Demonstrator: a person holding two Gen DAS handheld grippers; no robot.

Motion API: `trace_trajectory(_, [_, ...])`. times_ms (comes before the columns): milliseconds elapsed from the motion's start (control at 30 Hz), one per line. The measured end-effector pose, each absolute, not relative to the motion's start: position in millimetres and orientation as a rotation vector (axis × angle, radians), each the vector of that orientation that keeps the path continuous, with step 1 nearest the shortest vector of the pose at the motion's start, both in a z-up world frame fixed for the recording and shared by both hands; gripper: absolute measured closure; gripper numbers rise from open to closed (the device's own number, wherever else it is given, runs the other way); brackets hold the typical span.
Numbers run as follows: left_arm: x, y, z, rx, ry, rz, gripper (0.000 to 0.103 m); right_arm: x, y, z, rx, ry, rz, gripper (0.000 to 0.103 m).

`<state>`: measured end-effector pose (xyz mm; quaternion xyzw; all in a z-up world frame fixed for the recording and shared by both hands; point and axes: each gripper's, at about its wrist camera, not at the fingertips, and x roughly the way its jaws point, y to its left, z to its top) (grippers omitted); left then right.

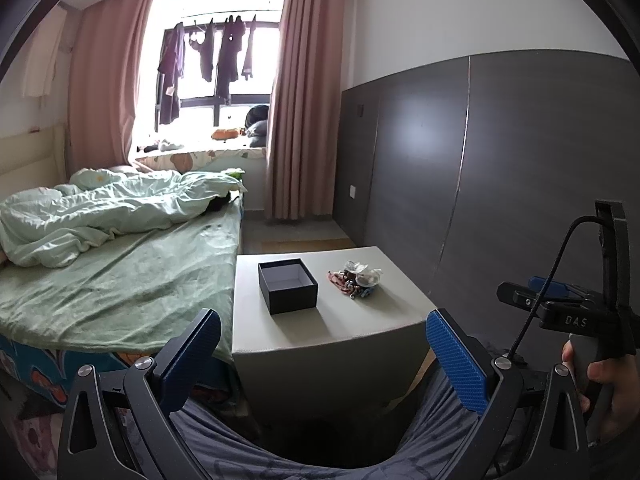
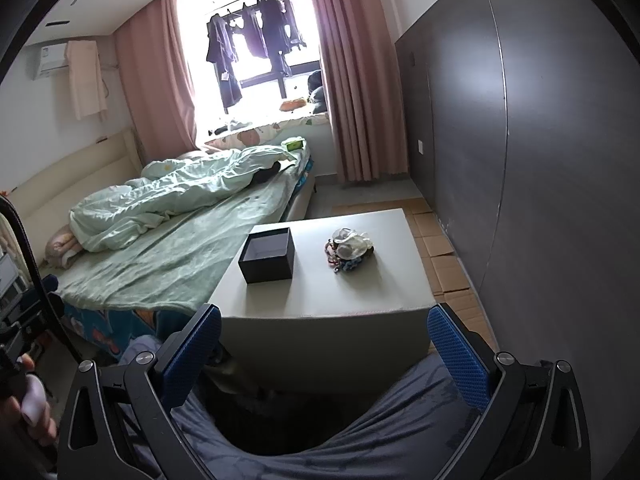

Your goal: Organize jewelry

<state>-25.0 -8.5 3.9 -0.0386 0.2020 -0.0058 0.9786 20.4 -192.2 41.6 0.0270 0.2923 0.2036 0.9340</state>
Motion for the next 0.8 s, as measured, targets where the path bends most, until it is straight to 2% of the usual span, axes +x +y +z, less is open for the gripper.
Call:
trace_trajectory(400, [27,-3,21,-0.081,0.406,-0.074,0.0,75,-211,35,0.128,0.629,0.334,0.0])
trace_trajectory(800, [125,3,3,-0.165,0.508,-0.129,0.0,162,-229,2,0.283,0.678,0.278,0.0])
